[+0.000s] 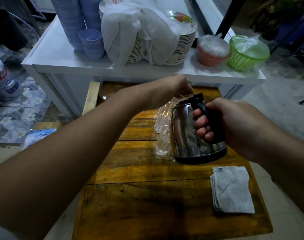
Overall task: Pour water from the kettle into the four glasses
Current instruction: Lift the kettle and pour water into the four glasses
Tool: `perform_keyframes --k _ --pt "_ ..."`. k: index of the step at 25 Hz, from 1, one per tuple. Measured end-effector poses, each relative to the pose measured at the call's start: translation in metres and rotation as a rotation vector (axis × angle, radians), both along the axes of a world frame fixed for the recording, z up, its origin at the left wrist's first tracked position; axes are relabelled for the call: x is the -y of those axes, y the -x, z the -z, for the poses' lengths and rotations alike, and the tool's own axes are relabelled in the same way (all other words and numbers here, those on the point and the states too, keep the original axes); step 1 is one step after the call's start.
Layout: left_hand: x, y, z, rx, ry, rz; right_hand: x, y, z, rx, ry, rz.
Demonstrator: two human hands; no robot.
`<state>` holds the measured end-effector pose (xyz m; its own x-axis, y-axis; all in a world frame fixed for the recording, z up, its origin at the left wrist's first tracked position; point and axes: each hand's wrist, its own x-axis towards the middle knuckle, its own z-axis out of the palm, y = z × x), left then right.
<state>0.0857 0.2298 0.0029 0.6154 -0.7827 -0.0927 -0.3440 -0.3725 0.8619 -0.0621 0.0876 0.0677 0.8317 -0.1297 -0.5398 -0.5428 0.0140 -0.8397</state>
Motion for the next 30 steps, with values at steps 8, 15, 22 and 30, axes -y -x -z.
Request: perform_keyframes --k 8,15,22,30 --pt "0.004 -0.001 0.001 0.009 -0.018 -0.005 0.007 0.0 -0.001 0.024 0.035 -0.003" --pt "0.006 -0.002 0.003 0.024 -0.038 0.004 0.016 0.002 0.003 0.076 0.114 -0.04" --pt "0.005 0.0 -0.002 0.039 -0.016 0.012 0.017 0.007 0.005 0.123 0.155 -0.016" --pt "0.002 0.014 -0.016 -0.109 0.034 0.028 0.011 0.033 0.02 0.243 0.181 0.131"
